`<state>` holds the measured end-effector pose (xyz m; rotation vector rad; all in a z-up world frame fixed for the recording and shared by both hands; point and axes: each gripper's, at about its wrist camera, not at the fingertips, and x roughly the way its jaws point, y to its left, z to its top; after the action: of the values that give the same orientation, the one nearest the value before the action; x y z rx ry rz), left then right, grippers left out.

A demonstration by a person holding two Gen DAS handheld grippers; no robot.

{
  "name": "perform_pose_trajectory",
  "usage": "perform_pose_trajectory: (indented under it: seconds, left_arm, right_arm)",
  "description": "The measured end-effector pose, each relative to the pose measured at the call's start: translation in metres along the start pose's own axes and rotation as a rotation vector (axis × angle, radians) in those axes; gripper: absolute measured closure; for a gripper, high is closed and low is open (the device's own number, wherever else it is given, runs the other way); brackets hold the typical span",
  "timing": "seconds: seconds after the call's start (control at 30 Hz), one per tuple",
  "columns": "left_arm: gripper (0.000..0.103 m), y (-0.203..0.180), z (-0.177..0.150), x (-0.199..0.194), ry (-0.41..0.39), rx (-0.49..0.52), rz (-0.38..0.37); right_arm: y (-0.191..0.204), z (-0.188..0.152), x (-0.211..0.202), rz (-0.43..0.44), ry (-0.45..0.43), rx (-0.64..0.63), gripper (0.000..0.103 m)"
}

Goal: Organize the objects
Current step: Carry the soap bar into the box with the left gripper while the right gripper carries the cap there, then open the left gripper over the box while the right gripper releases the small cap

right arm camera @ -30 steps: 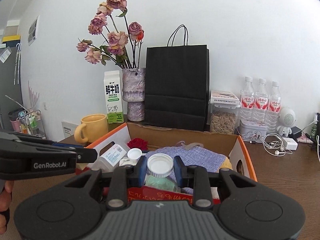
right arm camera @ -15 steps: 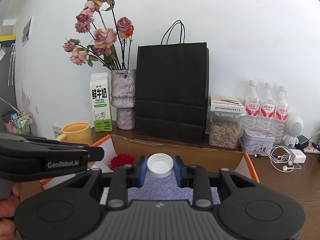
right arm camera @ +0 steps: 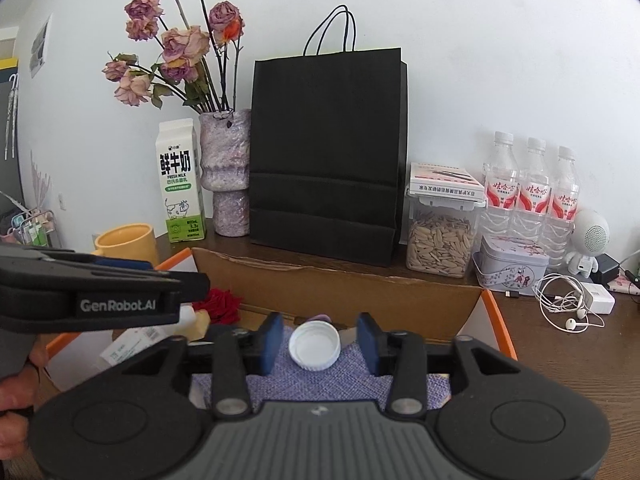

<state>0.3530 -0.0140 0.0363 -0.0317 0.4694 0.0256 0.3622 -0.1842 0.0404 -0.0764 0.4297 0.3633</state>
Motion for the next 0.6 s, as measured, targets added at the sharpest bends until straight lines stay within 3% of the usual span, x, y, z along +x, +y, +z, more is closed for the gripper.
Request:
perform_pose_trajectory:
  seconds: [0.03, 0.07, 0.1, 0.13, 0.6]
  left_arm:
    - [0.009, 0.000, 0.000, -0.002, -0.009, 0.006, 0.001]
    - [0.000, -0.001, 0.001, -0.003, -0.013, 0.006, 0.004]
    - [0.000, 0.000, 0.001, -0.004, -0.023, 0.001, 0.008]
    - [0.000, 0.000, 0.002, -0.005, -0.025, 0.001, 0.008]
    - [0.000, 0.001, 0.000, -0.014, -0.024, -0.014, 0.005]
  right_arm:
    - [0.000, 0.000, -0.001, -0.011, -0.001, -0.001, 0.035]
    - [0.000, -0.001, -0.002, -0.022, -0.005, -0.007, 0.016]
    - [0.001, -0.001, -0.003, -0.031, -0.009, -0.014, 0.005]
    - [0.001, -0.001, -0.003, -0.036, -0.009, -0.018, 0.002]
    - [0.008, -0.001, -0.011, -0.036, -0.020, -0.033, 0.000]
